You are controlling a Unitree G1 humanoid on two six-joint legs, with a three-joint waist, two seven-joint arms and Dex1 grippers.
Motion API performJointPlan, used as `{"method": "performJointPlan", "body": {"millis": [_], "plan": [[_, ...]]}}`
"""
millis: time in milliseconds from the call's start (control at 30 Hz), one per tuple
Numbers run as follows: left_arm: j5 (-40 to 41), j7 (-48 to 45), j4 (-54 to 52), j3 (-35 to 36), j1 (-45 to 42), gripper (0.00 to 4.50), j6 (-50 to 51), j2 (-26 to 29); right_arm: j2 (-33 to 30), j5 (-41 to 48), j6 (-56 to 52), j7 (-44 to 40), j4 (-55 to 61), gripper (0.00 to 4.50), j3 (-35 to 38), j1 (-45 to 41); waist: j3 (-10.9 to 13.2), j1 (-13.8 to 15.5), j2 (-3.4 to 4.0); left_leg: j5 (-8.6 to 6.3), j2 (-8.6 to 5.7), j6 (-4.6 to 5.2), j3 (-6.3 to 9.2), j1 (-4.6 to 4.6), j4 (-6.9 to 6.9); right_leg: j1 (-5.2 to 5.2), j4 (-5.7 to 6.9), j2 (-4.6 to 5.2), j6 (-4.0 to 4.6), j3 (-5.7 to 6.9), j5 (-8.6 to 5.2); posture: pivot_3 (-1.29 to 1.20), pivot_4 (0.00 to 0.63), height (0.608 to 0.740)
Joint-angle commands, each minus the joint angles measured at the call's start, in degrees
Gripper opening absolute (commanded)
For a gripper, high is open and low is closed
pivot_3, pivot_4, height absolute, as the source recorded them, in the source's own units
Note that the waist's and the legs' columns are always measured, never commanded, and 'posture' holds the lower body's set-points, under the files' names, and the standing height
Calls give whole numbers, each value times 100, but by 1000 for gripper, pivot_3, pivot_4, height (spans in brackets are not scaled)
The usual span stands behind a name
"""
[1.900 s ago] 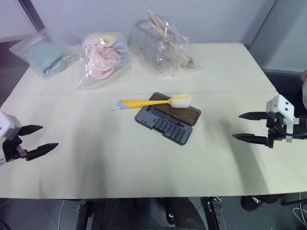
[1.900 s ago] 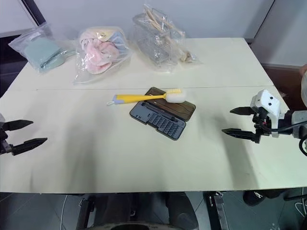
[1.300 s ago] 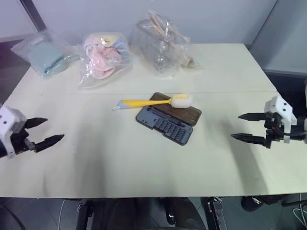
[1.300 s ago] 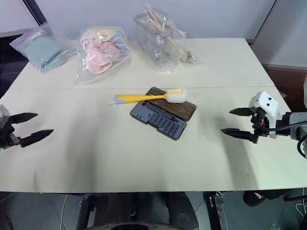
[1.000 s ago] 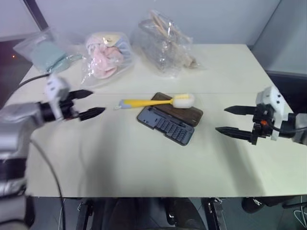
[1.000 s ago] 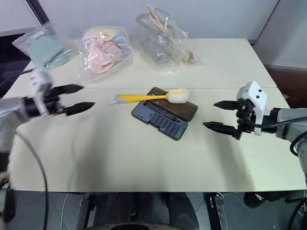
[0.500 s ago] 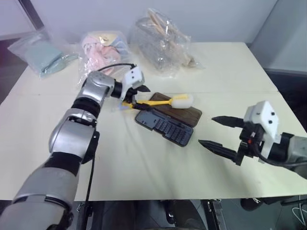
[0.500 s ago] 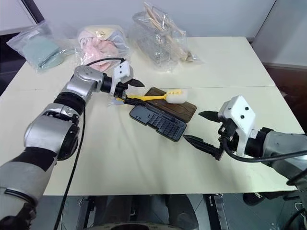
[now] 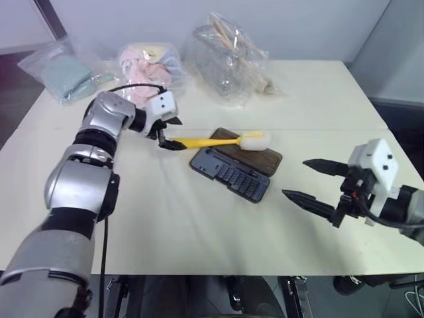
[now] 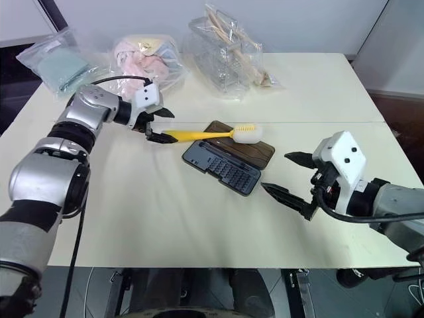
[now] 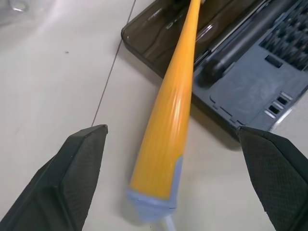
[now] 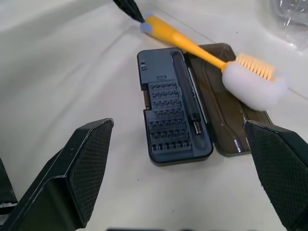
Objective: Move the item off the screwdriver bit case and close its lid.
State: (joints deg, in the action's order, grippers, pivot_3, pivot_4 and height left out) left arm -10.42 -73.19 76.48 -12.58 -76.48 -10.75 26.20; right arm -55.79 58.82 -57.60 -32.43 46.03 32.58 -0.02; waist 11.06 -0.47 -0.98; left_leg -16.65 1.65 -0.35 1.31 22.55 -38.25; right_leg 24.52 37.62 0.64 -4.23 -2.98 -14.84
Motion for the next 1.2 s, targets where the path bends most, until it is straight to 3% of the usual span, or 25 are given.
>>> {"method": "performJointPlan", "body": {"millis": [33,533,633,767,1033,1200], "plan": [[-228,420,43,-17,43,4489,0,-50,-119,54,148,-72,81,4500,112,15,0,-12,0,0,0,0,0,0,0,0,0,-1,0,0,0,0,150,737],[-775,1130,181,-1,374,4489,318,-117,-259,337,120,87,347,4500,588,416,-1,-15,-2,1,0,-2,1,-7,-3,0,19,-2,0,-1,0,0,150,737],[-756,1041,184,72,402,3726,405,-126,-293,438,111,148,389,4500,646,449,-1,-19,-1,1,0,-2,0,-9,-4,0,23,-2,0,-1,0,0,150,737],[-814,820,176,34,465,1679,406,-73,-364,546,108,195,414,4500,701,479,-1,-31,-2,1,0,-2,-1,-13,-4,0,29,-2,1,-3,0,0,150,737],[-571,912,86,345,491,1538,389,442,-538,503,298,107,221,4500,278,215,-1,-78,-3,2,1,-3,-2,-17,-5,0,34,-4,1,-5,-1,0,150,737],[179,193,-270,1161,997,1538,199,1768,-505,142,590,-143,-134,4500,-643,-340,2,-156,-8,2,8,-4,1,-16,-4,7,41,-8,3,-2,-1,0,150,737]]}}
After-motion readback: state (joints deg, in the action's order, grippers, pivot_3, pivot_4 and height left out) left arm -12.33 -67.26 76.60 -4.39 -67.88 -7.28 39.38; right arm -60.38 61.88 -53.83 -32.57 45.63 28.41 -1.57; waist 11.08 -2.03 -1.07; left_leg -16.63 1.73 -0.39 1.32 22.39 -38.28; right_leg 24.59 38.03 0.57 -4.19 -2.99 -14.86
